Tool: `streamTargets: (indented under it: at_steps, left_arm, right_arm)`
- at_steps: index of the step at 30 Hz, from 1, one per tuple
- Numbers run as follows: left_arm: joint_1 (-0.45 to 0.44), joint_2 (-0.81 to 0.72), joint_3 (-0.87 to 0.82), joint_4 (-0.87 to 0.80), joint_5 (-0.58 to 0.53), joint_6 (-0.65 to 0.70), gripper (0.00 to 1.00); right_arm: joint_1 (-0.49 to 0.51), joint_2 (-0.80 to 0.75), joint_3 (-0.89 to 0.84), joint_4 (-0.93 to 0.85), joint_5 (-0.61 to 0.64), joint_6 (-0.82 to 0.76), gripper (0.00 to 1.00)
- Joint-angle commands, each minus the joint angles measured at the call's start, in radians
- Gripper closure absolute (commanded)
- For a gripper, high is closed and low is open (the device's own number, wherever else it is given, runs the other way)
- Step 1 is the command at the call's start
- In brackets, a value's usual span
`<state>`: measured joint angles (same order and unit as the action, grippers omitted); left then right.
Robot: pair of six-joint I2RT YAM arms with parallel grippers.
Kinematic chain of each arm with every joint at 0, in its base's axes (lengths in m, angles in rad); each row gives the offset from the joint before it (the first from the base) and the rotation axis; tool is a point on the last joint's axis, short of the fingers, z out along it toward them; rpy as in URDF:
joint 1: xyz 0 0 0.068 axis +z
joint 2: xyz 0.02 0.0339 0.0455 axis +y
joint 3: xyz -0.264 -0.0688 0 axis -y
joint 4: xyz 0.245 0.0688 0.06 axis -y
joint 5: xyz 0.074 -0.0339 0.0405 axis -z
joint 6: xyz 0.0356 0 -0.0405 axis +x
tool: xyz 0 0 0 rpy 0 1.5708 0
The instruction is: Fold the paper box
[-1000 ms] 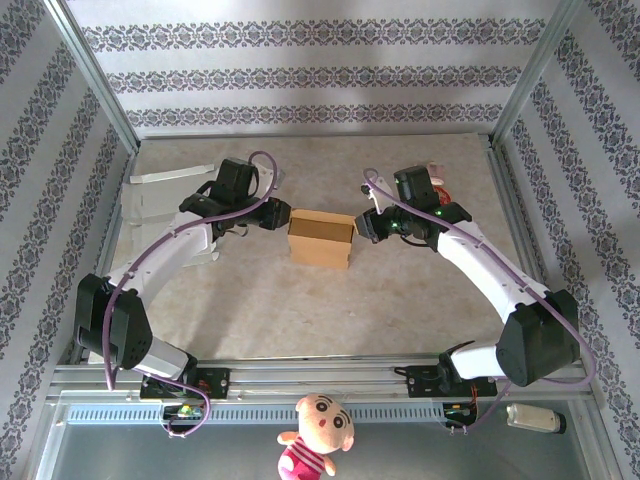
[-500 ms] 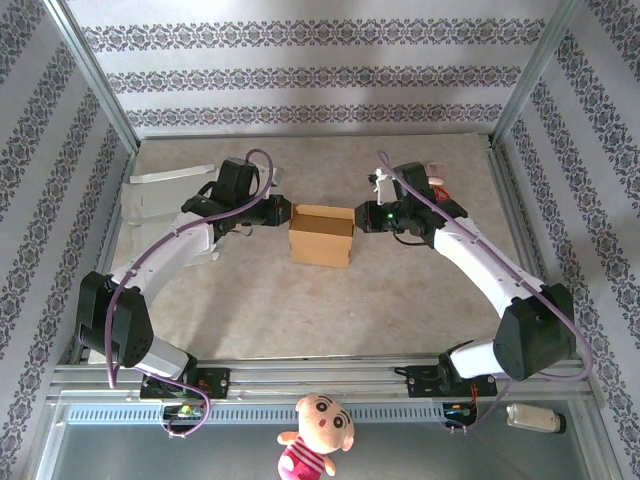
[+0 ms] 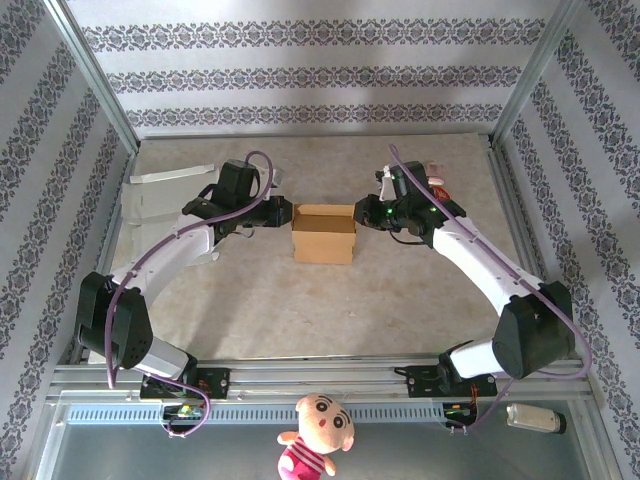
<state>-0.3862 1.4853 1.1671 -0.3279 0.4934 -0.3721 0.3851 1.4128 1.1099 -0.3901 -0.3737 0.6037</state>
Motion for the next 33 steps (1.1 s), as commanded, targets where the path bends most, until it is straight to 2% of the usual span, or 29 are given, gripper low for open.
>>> streamTargets:
  at_steps: [1, 16, 33]
  left_arm:
    - [-0.014, -0.026, -0.014, 0.016, 0.012, -0.014, 0.92]
    - [-0.015, -0.014, 0.010, -0.016, -0.011, 0.001, 0.92]
    - [-0.016, 0.000, -0.004, -0.003, -0.014, -0.010, 0.92]
  right_arm:
    - [0.020, 0.016, -0.022, 0.000, 0.020, 0.023, 0.87]
    - [0.041, 0.000, -0.021, -0.104, 0.150, -0.113, 0.91]
    - [0.065, 0.009, -0.052, -0.078, 0.147, -0.111, 0.91]
